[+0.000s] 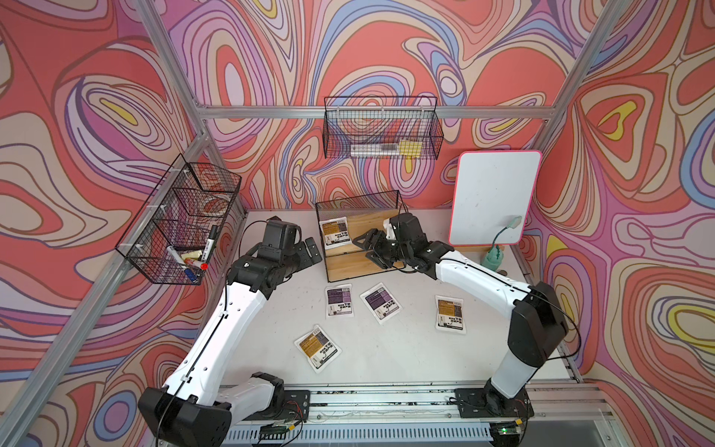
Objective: Place the bagged coffee beans on the shelf by color
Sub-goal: Place the bagged coffee beans on the shelf, then move the bagged coffee beans to the center of the board.
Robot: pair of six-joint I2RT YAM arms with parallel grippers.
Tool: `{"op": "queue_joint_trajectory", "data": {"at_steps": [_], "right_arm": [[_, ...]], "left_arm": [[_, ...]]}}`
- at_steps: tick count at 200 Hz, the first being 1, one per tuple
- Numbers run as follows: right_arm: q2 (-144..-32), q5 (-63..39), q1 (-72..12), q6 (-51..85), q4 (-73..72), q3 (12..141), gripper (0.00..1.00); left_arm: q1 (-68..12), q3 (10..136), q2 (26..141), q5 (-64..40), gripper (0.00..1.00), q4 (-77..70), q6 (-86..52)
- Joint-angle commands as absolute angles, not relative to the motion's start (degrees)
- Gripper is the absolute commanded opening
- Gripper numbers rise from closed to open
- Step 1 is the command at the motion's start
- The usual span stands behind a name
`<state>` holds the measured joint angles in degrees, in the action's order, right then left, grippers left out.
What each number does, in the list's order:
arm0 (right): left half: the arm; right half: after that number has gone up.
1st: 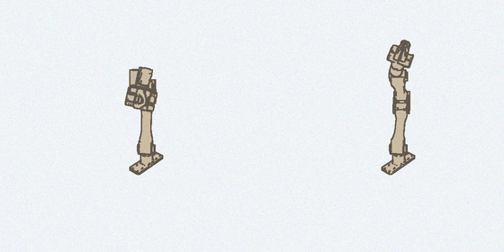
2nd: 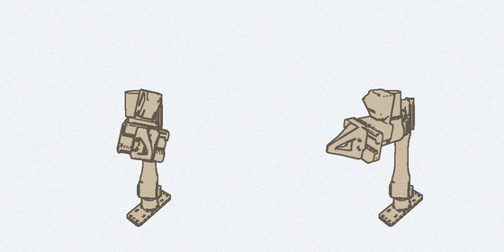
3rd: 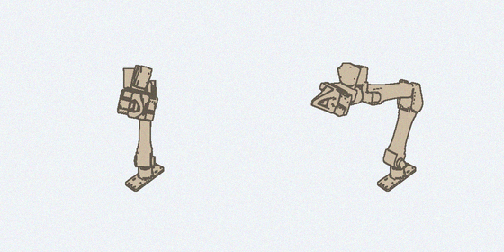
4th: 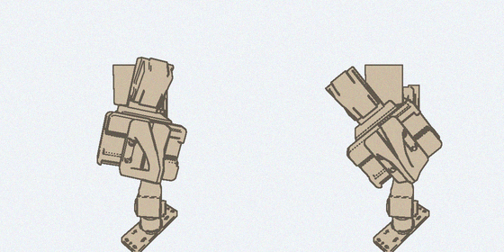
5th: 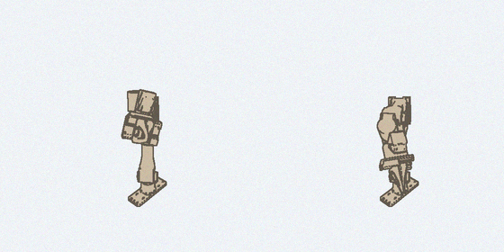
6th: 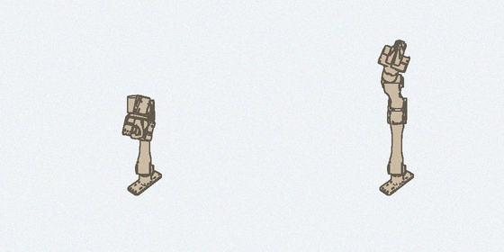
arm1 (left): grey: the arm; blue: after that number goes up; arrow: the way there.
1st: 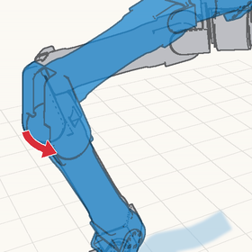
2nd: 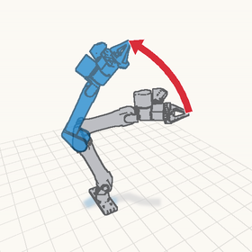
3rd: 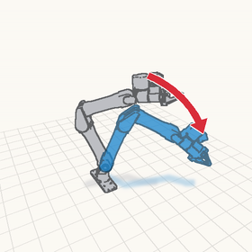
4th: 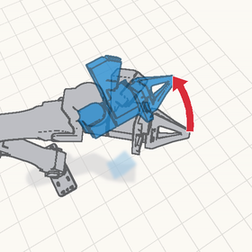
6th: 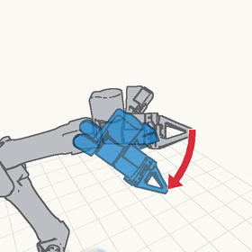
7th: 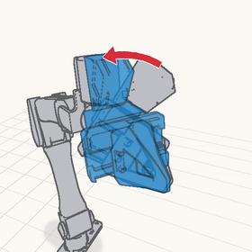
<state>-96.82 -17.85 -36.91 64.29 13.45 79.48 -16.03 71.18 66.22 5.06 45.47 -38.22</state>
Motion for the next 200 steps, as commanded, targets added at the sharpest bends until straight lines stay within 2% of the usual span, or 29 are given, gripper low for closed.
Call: {"op": "queue_joint_trajectory", "data": {"at_steps": [1, 62, 131, 200], "right_arm": [[-92.5, -17.8, -37.3, 58.3, 18.2, 75.9, 0.73], [-84.9, -18.2, -37.2, 48.7, 22.1, 66.7, 0.73], [-81.5, -16.9, -37.2, 49.4, 19.2, 56.1, 0.74], [-82.3, -16.7, -37.2, 48.4, 19.5, 54.4, 0.74]], "left_arm": [[-15.6, 67.6, 62.9, 4.8, 0.99, 49.3, -38.8], [-17.3, 53.9, 55.1, -0.1, 0.99, 52.5, -45.5], [-33.0, 42.3, 52.2, 1.0, 0.99, 53.8, -54.6], [-42.4, 34.7, 49.2, 1.8, 0.99, 51.9, -62.9]]}}
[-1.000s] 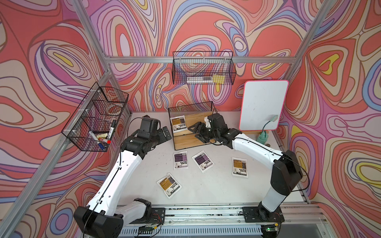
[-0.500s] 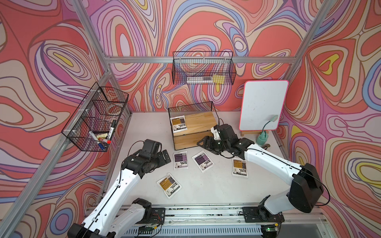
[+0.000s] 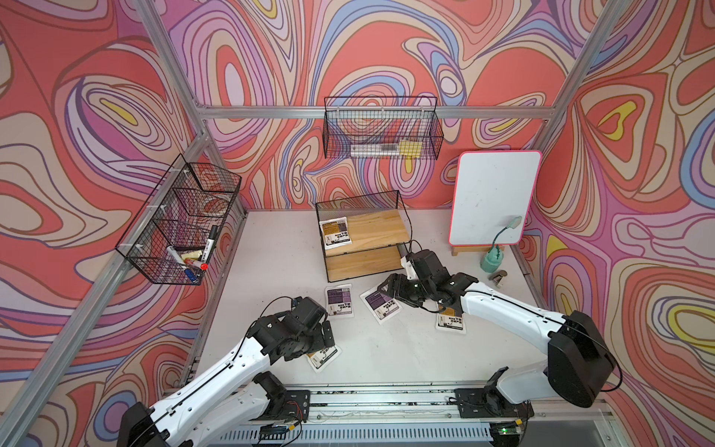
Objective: Place the bagged coffee beans on the shelf by color
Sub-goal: Move the bagged coffee beans to the center of the board.
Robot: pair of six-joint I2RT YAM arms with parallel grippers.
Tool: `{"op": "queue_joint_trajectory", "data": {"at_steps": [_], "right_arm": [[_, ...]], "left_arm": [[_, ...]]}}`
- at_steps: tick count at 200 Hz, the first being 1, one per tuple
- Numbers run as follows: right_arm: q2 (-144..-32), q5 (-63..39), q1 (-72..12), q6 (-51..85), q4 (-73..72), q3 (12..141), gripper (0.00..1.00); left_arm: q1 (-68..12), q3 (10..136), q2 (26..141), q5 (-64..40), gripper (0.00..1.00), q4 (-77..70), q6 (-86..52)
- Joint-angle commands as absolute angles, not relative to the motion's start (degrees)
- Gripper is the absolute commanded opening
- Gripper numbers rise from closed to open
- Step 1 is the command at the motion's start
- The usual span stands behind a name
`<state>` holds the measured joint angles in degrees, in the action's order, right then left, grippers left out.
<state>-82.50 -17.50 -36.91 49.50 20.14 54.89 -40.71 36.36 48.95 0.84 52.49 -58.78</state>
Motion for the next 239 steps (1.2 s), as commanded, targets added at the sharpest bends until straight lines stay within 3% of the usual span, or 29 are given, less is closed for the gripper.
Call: {"op": "queue_joint_trajectory", "data": {"at_steps": [1, 166, 239], "right_arm": [[-82.3, -16.8, -37.2, 48.4, 19.5, 54.4, 0.74], [-82.6, -17.7, -32.6, 48.3, 22.0, 54.7, 0.74], [-82.7, -18.0, -32.0, 49.2, 21.9, 54.5, 0.74]], "left_arm": [[-42.5, 34.7, 49.3, 1.8, 0.99, 51.7, -62.9], [-46.1, 28.9, 65.1, -7.2, 0.99, 28.1, -57.1], [-46.1, 43.7, 76.7, -8.8, 0.99, 22.2, -49.0]]}}
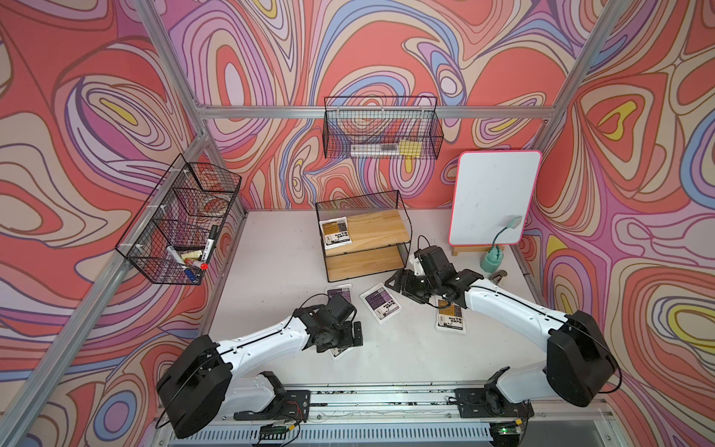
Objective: Place the bagged coffee beans on the shelf by color
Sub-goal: Move the bagged coffee beans to the center of the board, then adjust the bagged coffee beans at the center of the board.
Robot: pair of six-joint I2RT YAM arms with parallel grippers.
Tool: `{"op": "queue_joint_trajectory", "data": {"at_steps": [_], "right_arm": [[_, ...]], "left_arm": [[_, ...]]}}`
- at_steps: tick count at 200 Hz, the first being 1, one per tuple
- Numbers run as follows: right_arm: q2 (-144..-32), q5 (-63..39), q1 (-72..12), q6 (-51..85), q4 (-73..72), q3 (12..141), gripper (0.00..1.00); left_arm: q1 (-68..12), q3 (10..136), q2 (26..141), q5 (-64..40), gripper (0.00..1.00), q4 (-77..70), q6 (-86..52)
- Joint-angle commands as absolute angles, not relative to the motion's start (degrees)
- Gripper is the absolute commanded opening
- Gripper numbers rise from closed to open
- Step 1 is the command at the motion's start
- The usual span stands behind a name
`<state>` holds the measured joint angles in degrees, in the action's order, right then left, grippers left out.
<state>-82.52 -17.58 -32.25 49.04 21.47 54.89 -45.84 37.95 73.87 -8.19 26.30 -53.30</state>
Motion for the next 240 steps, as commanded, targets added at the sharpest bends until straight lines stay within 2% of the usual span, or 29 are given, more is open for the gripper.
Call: {"op": "queue_joint_trajectory", "data": {"at_steps": [1, 29, 69, 117, 187, 240], "right_arm": [[-82.7, -18.0, -32.0, 49.2, 21.9, 54.4, 0.74], [-81.2, -20.8, -32.0, 48.9, 21.0, 52.3, 0.74], [-79.7, -30.5, -33.5, 47.1, 16.0, 47.3, 0.73], [-85.9, -35.0, -38.3, 46.0, 12.3, 48.2, 0.73], [-99.6, -38.1, -41.3, 43.8, 10.9, 57.1, 0.73], [-107.0, -39.6, -43.5, 43.8, 10.2, 61.6, 0.73]], "left_arm": [[-46.1, 44.0, 76.9, -8.7, 0.99, 22.2, -49.0], [-46.2, 49.0, 77.2, -4.8, 0.99, 24.5, -49.1], [-46.1, 48.1, 70.9, 6.2, 0.99, 33.7, -50.2], [-45.4, 44.3, 63.5, 15.3, 0.99, 40.1, -53.3], [-37.7, 42.0, 61.2, 15.0, 0.99, 40.3, -55.5], [-36.4, 40.9, 60.1, 14.9, 0.99, 41.2, -56.9]]}}
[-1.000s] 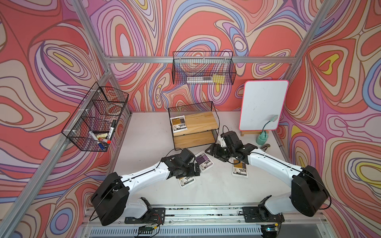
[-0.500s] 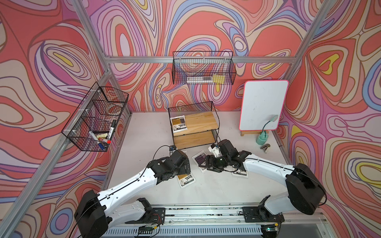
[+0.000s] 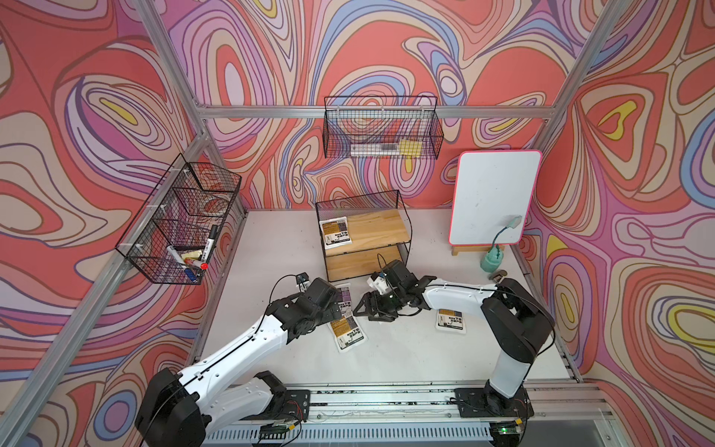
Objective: Place the bagged coffee beans on the shelf by color
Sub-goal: Adjust the bagged coffee beans at the center of the board.
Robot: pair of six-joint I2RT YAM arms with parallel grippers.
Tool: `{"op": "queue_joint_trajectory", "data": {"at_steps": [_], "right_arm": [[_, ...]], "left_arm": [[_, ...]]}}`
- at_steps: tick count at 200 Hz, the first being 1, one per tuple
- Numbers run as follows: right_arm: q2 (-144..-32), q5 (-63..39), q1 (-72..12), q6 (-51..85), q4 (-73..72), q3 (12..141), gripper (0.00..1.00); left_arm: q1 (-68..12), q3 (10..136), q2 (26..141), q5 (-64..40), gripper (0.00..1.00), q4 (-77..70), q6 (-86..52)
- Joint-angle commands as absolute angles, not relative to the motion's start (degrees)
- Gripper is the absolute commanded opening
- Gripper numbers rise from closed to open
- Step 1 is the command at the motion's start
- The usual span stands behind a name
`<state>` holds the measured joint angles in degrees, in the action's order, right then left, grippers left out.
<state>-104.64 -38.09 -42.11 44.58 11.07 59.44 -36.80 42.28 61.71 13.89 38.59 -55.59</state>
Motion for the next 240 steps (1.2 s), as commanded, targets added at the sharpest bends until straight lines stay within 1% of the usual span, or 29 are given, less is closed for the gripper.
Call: {"op": "queue_joint_trajectory", "data": {"at_steps": [1, 84, 117, 140, 159, 203, 240], "right_arm": [[-107.2, -39.6, -43.6, 43.8, 10.1, 61.7, 0.73], [-116.2, -41.7, -47.7, 46.1, 9.0, 72.4, 0.73], [-116.1, -40.6, -47.7, 46.7, 9.4, 74.4, 0.73], [-113.1, -37.5, -47.6, 46.2, 11.3, 72.4, 0.73], [-110.1, -36.0, -47.3, 46.8, 10.9, 68.1, 0.73], [-104.1, -35.7, -47.2, 48.0, 10.1, 59.4, 0.73], [-101.9, -35.9, -47.2, 47.3, 11.2, 56.5, 0.73]], "left_arm": [[-36.3, 40.8, 60.1, 14.9, 0.99, 41.2, -56.9], [-36.2, 37.2, 58.0, 13.6, 0.99, 40.9, -59.1], [-36.2, 35.2, 57.8, 12.4, 0.99, 39.5, -60.2], [-36.2, 34.0, 58.0, 11.4, 0.99, 38.5, -60.9], [-36.2, 33.1, 58.3, 10.9, 0.99, 37.9, -61.0], [-36.2, 30.9, 59.7, 10.0, 0.99, 35.9, -61.2], [-36.2, 30.1, 62.2, 9.3, 0.99, 33.5, -61.2]]}}
